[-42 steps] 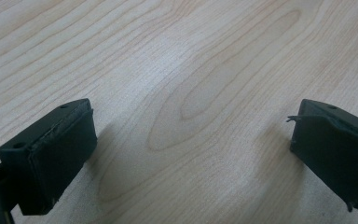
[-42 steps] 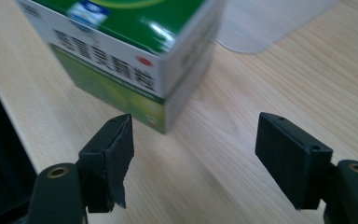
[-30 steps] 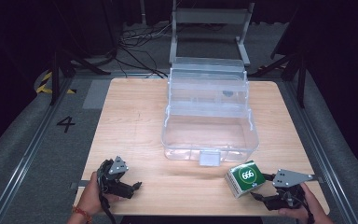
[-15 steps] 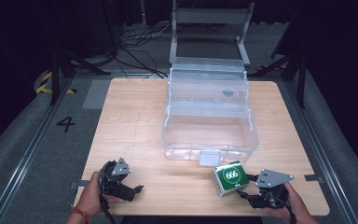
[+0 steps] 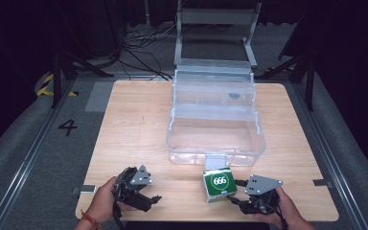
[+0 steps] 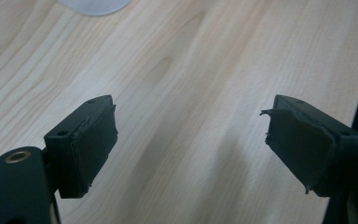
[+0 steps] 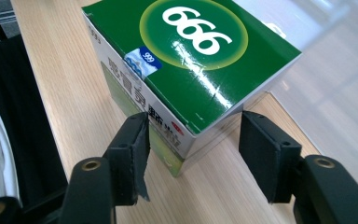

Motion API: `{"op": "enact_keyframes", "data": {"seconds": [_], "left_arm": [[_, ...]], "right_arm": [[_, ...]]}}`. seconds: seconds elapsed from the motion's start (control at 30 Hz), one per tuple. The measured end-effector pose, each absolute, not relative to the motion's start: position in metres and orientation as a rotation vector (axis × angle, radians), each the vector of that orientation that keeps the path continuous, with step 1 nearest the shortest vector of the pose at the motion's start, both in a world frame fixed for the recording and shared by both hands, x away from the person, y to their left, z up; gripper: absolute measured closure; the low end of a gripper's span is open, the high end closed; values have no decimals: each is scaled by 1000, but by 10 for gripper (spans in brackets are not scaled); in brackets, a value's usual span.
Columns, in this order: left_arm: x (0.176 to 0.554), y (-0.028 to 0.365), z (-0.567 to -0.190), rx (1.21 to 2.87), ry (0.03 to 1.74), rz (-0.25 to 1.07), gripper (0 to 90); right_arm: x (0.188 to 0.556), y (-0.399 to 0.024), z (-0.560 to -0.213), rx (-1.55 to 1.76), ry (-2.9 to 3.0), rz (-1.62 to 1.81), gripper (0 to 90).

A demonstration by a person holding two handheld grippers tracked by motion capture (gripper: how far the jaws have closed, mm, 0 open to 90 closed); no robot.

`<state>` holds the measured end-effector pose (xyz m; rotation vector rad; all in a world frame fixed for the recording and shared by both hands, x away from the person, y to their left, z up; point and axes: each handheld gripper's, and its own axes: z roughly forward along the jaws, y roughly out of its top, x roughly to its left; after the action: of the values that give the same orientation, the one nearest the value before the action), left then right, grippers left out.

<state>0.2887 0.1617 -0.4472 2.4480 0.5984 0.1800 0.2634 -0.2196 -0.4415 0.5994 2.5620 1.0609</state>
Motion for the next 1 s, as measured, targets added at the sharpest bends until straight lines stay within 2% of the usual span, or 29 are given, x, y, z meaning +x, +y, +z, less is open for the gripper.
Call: {"op": "enact_keyframes", "data": {"seconds": [0.27, 0.53, 1.0], "left_arm": [[287, 136, -437, 2437, 576, 228, 155], [286, 106, -422, 2451, 466, 237, 148], [284, 91, -416, 2446, 411, 245, 147]], "right_arm": [[265, -201, -443, 542, 2581, 1072, 423], [267, -187, -440, 495, 2601, 1074, 418], [272, -174, -438, 456, 2610, 1080, 400]]}}
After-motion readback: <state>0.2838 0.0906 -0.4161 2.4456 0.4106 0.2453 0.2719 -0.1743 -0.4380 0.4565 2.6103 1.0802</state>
